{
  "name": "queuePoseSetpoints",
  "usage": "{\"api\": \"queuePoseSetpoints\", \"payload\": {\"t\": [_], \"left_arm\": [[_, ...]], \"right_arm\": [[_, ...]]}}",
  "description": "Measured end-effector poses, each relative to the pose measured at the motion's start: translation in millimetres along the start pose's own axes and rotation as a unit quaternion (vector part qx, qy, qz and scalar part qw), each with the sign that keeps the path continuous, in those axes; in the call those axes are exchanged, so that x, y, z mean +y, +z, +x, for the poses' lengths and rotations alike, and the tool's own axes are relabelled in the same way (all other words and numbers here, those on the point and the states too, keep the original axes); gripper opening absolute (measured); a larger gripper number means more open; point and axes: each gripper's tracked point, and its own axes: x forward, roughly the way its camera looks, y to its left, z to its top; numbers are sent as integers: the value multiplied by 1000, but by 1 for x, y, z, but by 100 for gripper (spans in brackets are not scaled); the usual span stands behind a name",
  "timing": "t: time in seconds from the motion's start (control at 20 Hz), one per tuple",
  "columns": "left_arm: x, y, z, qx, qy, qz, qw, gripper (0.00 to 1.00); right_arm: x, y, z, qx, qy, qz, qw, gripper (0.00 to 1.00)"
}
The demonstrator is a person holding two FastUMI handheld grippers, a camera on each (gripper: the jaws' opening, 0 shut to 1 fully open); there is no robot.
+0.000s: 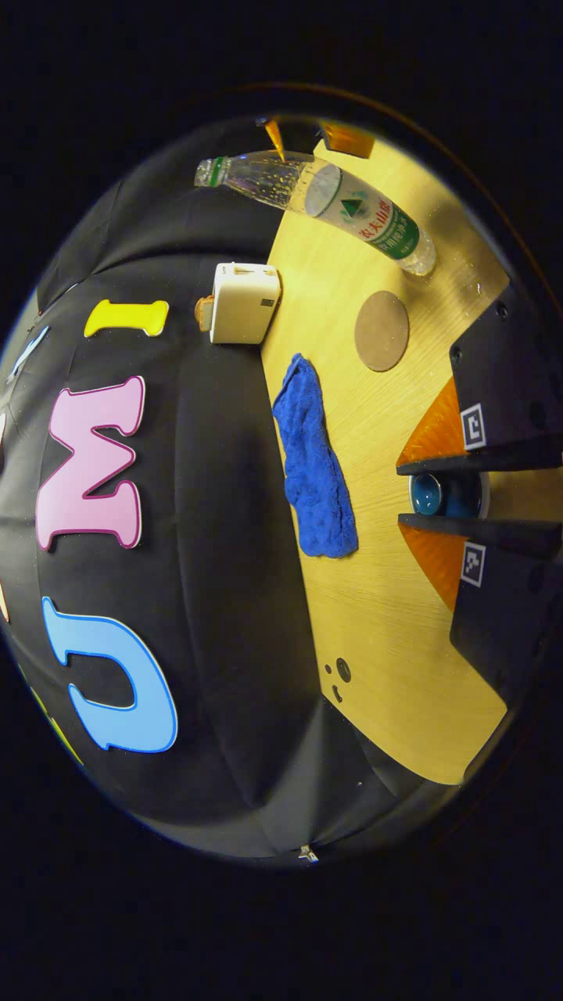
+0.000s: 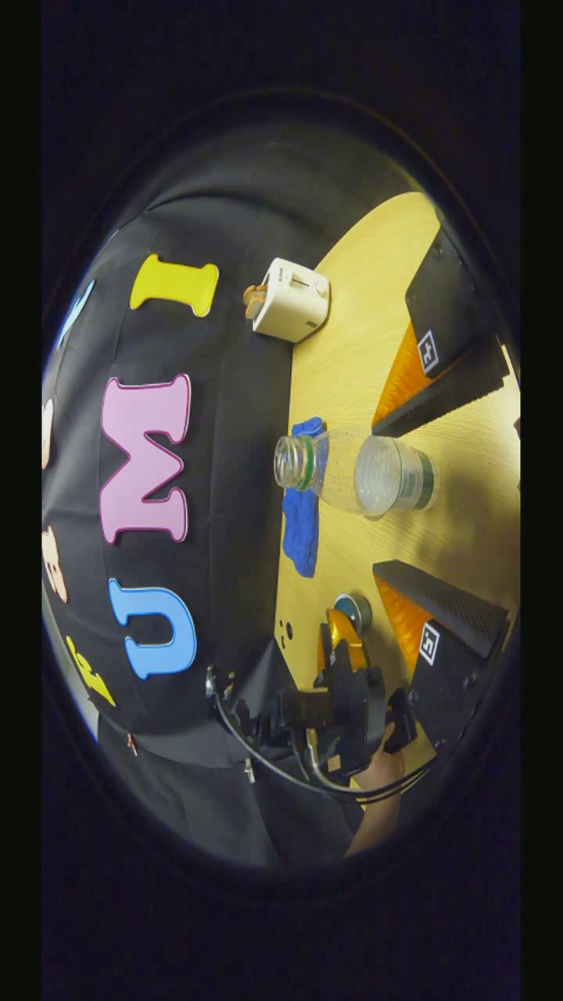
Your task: Open the teacup lid with one hand, grasp the water bottle and pour water into the teacup with the other hand; after pouring, place the water bottle on the coaster and then close the teacup lid.
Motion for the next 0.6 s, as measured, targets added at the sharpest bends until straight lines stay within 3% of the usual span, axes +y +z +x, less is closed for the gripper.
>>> {"api": "queuePoseSetpoints", "payload": {"t": [0.45,0.6], "left_arm": [[0,19,-29,-12,1,2,1000,24],[1,15,-37,-5,4,-2,1000,29]], "right_arm": [[-7,-12,20,-4,-20,21,1000,100],[-10,-10,32,-10,-25,29,999,100]]}}
